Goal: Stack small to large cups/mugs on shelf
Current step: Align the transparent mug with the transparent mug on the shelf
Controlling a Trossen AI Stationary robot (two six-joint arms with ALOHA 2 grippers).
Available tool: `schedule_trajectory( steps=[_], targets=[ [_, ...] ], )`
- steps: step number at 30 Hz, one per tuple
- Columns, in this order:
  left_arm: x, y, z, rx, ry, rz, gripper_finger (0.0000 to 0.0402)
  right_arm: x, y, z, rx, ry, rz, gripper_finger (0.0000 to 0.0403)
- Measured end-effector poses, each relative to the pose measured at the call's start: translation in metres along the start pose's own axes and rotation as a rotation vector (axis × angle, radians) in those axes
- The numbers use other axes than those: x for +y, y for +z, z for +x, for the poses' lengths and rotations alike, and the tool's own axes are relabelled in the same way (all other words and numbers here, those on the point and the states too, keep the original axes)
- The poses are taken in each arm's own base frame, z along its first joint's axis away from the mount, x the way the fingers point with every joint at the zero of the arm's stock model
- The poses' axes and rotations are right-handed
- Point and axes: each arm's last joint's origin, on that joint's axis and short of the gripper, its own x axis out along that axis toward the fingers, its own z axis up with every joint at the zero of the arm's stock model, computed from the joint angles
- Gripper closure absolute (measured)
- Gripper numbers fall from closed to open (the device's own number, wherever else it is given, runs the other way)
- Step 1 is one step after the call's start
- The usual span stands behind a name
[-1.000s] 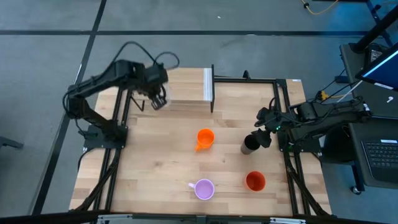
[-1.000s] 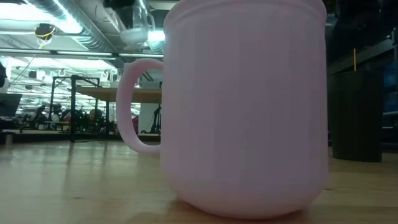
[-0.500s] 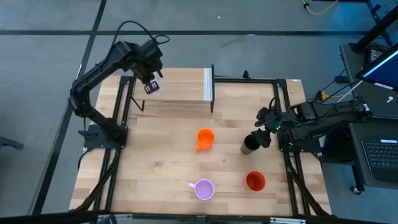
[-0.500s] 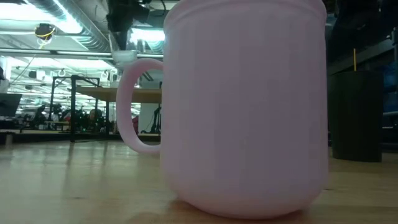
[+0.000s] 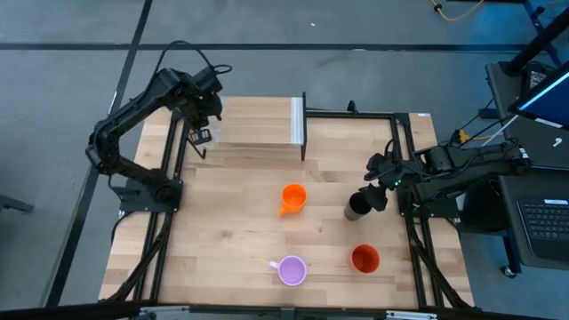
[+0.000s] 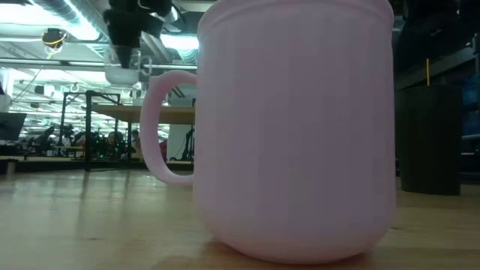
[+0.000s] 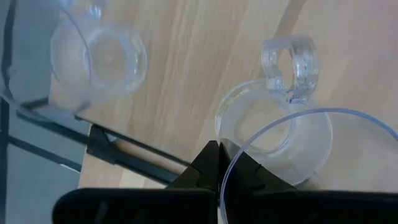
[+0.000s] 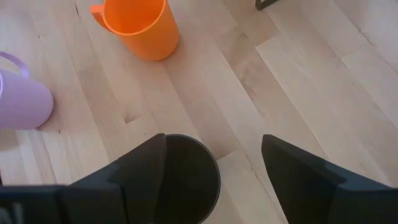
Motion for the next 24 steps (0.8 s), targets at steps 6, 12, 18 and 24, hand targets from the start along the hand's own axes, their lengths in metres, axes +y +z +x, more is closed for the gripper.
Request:
schedule_trajectory(
  steps=[6,12,18,24],
  targets=[
    [0.012,-0.001,0.012,0.007,0.044,-0.014,0.0401,0.001,0.001,0.0,-0.014,0.01,0.004,0.0137],
    [0.023,0.006,0.023,-0.015,0.0,-0.043,0.0401,0.001,0.002,0.0,-0.019,0.014,0.005,0.0137],
    [0.03,0.011,0.033,0.021,-0.014,-0.06,0.0402,0.001,0.002,0.0,-0.019,0.014,0.005,0.0137],
    [0.033,0.015,0.036,0.02,0.019,-0.054,0.0386,0.001,0.002,0.0,-0.019,0.014,0.005,0.0137]
  ],
)
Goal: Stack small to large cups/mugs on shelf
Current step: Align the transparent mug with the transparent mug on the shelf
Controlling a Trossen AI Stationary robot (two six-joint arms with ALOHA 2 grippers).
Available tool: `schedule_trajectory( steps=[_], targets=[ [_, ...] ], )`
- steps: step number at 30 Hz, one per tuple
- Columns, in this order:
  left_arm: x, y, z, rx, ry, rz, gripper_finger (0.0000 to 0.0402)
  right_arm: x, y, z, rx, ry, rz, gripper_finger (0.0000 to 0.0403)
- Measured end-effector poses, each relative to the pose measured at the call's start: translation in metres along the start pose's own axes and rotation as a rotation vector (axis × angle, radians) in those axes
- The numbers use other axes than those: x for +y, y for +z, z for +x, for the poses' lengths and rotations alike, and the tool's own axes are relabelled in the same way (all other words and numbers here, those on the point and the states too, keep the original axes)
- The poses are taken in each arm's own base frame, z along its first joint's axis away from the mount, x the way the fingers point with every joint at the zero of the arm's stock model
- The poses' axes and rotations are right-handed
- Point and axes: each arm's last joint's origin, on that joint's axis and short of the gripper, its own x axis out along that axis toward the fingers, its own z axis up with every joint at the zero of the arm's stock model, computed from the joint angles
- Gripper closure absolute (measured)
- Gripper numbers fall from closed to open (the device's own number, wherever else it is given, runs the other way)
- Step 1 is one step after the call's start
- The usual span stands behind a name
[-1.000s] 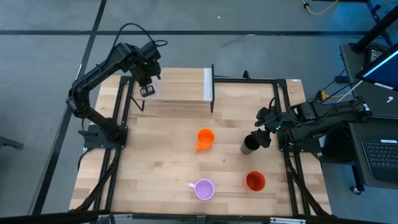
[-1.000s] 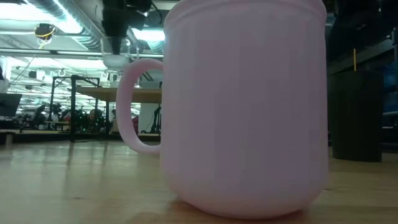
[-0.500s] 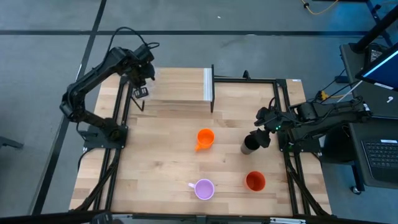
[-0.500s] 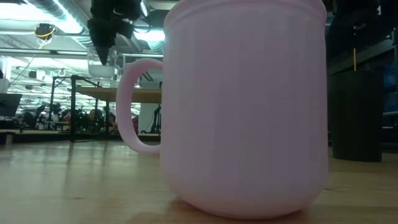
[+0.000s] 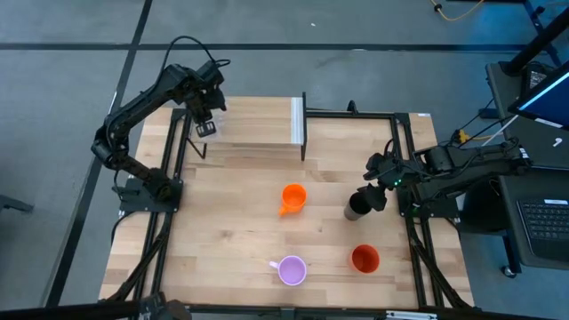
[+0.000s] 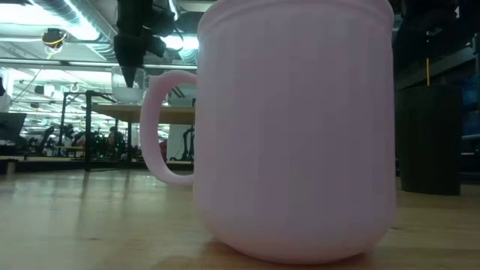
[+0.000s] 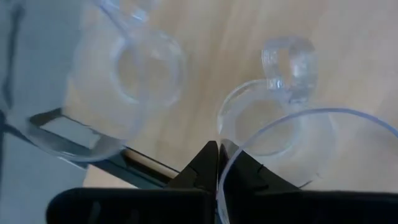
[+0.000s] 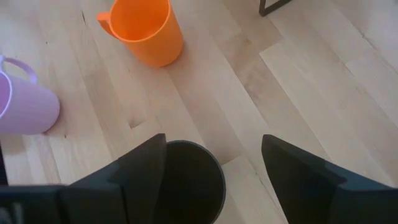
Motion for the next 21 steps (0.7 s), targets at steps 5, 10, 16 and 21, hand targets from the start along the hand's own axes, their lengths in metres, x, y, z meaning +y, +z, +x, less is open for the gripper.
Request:
schedule_trajectory(
  steps=[5,10,16,21],
  targets=[
    [0.0014,-0.0004,0.0,0.019,0.044,-0.001,0.0368,0.0,0.0,-0.0001,0.0,0.0,0.0,0.0137],
    [0.0013,0.0,0.0,0.013,0.04,0.0,0.0354,0.0,0.0,0.0,0.0,0.0,0.0,0.0137],
    [0.0015,0.0005,0.0,0.008,0.042,-0.02,0.0329,0.0,0.0,0.0,0.0,0.0,0.0,0.0137],
    [0.0015,0.0002,-0.0003,0.009,0.043,-0.022,0.0317,0.0002,-0.0002,0.0,0.005,0.006,-0.002,0.0137]
  ],
)
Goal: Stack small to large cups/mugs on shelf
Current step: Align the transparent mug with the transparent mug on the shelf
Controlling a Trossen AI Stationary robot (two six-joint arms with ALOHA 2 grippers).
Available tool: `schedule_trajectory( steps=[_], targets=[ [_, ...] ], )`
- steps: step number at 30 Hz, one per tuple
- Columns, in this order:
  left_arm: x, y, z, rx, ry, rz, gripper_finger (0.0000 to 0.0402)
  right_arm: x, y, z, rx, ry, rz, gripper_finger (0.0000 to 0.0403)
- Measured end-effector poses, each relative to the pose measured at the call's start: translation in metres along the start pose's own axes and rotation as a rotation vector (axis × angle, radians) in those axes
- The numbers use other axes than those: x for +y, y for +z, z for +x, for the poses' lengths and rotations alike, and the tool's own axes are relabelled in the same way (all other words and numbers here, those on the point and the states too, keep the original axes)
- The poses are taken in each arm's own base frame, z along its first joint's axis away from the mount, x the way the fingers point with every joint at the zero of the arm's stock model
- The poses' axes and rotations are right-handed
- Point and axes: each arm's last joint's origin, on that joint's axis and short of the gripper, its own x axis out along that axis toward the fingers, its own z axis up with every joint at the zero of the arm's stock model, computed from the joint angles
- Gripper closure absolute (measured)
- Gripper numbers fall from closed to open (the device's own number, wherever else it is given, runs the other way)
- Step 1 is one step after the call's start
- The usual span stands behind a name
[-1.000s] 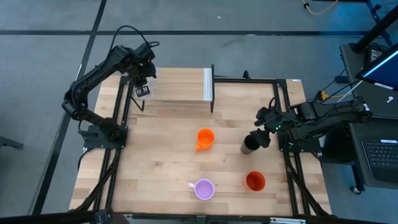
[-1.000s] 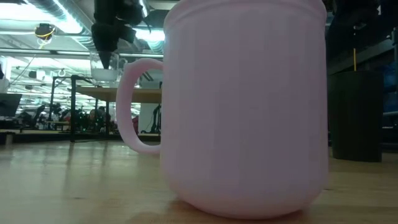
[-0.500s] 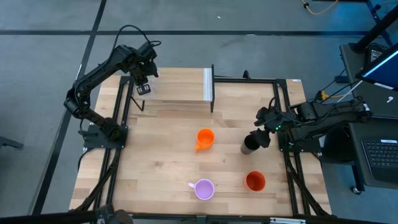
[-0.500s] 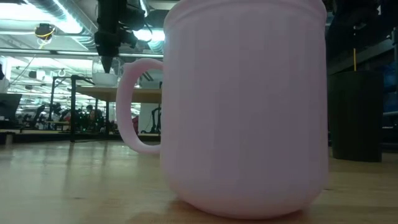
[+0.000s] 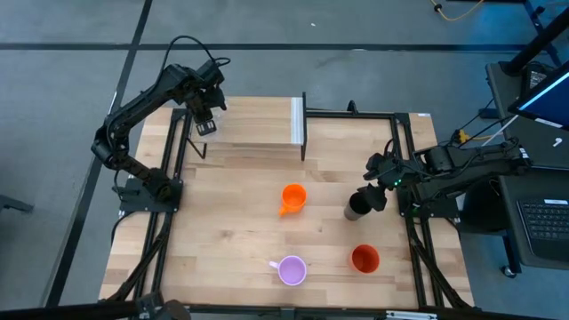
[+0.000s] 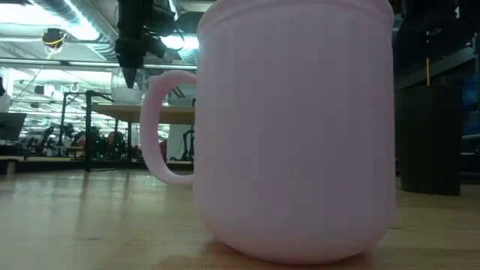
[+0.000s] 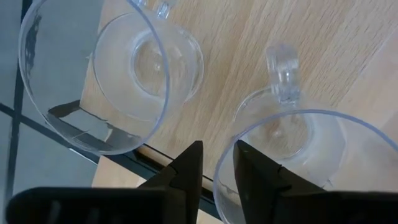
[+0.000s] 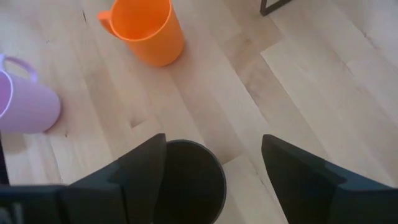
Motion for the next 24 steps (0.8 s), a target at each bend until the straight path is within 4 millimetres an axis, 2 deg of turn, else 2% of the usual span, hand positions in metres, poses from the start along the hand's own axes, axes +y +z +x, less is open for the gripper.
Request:
schedule_trajectory(
  steps=[5,9,14,20,24],
  targets=[
    [0.003,0.0,-0.016,-0.036,0.016,-0.012,0.0315,0.0,0.0,0.0,0.001,0.001,0.0,0.0137],
    [0.004,0.001,-0.043,-0.103,0.037,-0.034,0.0315,0.0,0.0,0.0,0.001,0.001,0.001,0.0137],
    [-0.005,-0.005,-0.071,-0.151,0.025,-0.111,0.0315,0.0,0.0,0.0,0.001,0.001,0.002,0.0137],
    [-0.033,-0.021,-0.092,-0.283,-0.231,-0.158,0.0315,0.0,0.0,0.0,0.001,0.002,0.002,0.0137],
    [-0.057,-0.041,-0.092,-0.283,-0.3,-0.169,0.0315,0.0,0.0,0.0,0.001,0.002,0.002,0.0137]
  ],
)
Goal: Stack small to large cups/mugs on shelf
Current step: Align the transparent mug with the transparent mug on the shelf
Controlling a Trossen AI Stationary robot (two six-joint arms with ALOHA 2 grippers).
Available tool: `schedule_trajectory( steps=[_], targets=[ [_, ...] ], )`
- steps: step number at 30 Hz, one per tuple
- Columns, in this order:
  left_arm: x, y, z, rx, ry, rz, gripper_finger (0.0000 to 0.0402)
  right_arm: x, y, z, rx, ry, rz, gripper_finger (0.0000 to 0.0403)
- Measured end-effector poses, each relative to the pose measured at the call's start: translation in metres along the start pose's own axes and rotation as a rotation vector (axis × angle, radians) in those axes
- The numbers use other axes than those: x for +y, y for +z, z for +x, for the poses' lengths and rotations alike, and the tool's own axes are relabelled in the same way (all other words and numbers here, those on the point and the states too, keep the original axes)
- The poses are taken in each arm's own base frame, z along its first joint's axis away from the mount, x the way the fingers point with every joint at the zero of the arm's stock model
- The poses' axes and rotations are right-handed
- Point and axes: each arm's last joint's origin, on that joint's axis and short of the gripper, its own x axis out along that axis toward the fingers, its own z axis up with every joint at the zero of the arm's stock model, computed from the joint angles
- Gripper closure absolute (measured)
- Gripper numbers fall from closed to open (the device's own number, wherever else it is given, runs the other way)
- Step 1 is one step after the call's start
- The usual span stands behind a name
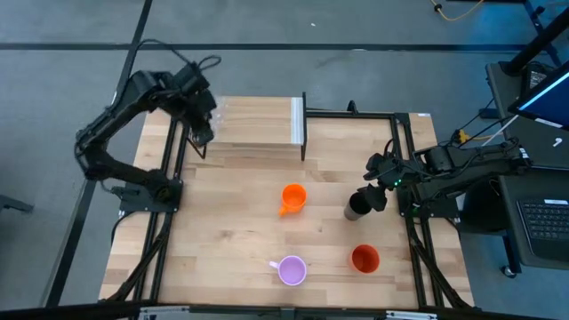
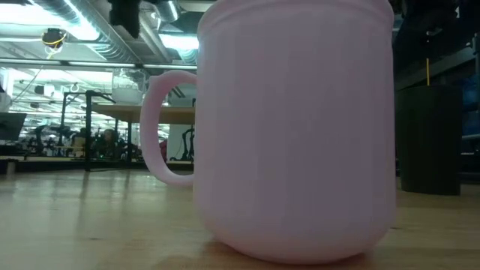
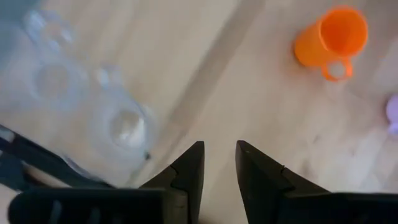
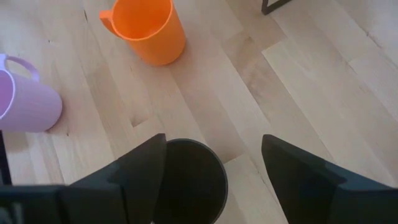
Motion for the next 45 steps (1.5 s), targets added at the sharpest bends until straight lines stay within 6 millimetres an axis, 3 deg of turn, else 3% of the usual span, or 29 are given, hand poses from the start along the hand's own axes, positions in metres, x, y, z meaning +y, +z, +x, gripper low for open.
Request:
schedule_trajectory(
  steps=[6,9,21,33,45],
  targets=[
    [-0.011,-0.052,0.033,0.136,0.013,-0.005,0.0315,0.0,0.0,0.0,0.0,0.0,0.0,0.0137],
    [-0.01,-0.064,0.05,0.125,0.052,0.002,0.0315,0.0,0.0,0.0,0.0,0.0,0.0,0.0137],
    [0.0,-0.051,0.083,0.05,0.216,0.038,0.0315,0.0,0.0,0.0,-0.001,-0.001,0.0,0.0137],
    [0.011,-0.047,0.083,0.032,0.327,0.051,0.0315,0.0,0.0,0.0,-0.001,-0.001,-0.003,0.0137],
    [0.011,-0.038,0.083,-0.053,0.325,0.067,0.0315,0.0,0.0,0.0,-0.001,-0.001,-0.003,0.0137]
  ],
)
